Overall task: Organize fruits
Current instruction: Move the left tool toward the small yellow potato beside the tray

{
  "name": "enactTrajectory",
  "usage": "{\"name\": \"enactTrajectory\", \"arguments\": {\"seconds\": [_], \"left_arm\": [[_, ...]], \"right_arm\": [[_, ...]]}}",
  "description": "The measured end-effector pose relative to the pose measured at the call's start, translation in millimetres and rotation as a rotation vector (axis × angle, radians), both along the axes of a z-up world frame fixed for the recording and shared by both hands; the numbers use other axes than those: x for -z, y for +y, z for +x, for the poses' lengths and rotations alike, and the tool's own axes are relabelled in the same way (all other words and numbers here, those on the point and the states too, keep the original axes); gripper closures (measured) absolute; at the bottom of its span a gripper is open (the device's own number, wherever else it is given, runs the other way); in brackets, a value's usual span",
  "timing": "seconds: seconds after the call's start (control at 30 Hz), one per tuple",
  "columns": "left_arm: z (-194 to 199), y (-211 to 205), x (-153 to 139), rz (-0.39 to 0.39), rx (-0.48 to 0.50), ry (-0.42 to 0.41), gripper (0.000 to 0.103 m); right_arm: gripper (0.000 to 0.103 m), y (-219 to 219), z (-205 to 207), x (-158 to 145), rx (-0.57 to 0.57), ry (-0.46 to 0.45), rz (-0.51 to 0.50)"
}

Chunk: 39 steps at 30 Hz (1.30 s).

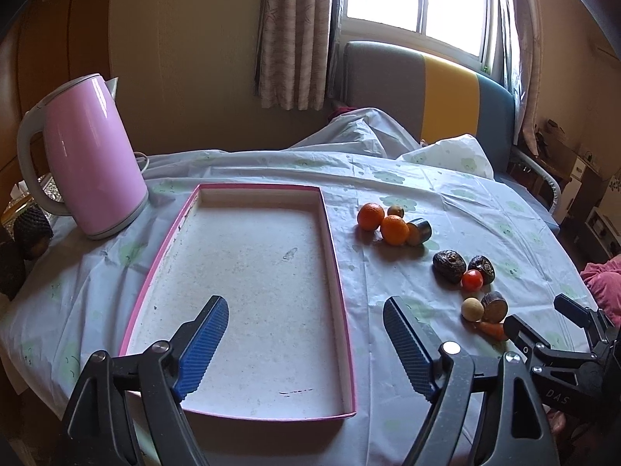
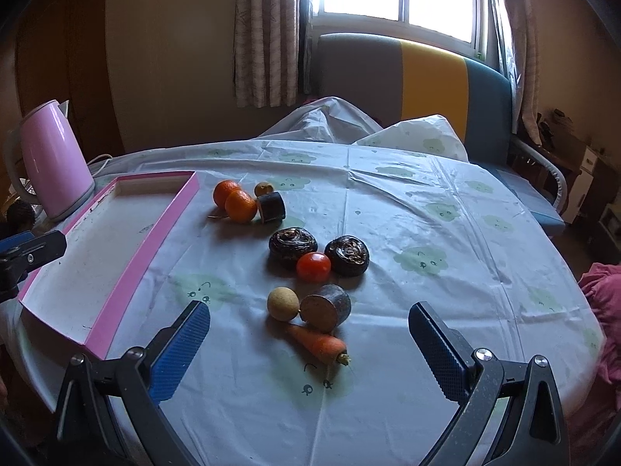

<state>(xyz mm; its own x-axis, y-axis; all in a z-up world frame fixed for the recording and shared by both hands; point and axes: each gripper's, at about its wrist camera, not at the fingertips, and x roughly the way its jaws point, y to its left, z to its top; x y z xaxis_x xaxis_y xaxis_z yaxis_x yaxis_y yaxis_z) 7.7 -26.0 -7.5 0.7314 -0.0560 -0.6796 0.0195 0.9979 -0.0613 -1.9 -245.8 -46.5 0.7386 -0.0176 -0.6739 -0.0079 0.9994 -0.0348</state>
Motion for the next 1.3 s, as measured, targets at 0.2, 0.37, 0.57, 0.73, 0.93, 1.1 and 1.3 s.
{"name": "enactTrajectory", "arguments": {"seconds": [0.2,0.37,0.57,0.73,0.93,1.1,1.3], "left_arm": [[2,-2,-2,-0.005,0.008,-0.007,0.014],[5,-11,-1,0.01,0.039,0.009,0.014],[9,-22,2,-0.014,0.088,0.04,0.014],[17,-31,7,-0.032,0.121,0.083,0.019],[26,-49,17,-0.047,0.208,0.15,0.034],[36,-74,33,-0.079,0.323,0.225,0.049],[45,-110,51,-0.113,0.428,0.303,0.057]], "right_arm": [[0.0,-14,-1,4,0.033,0.026,0.01],[0.0,-25,-2,3,0.059,0.024,0.012],[0.0,-38,-1,1,0.09,0.023,0.014],[0.0,-49,-1,4,0.119,0.029,0.021],[0.0,-66,0,4,0.162,0.034,0.039],[0.001,-86,-1,7,0.218,0.05,0.092],[0.022,-104,-1,14,0.267,0.081,0.098]]}}
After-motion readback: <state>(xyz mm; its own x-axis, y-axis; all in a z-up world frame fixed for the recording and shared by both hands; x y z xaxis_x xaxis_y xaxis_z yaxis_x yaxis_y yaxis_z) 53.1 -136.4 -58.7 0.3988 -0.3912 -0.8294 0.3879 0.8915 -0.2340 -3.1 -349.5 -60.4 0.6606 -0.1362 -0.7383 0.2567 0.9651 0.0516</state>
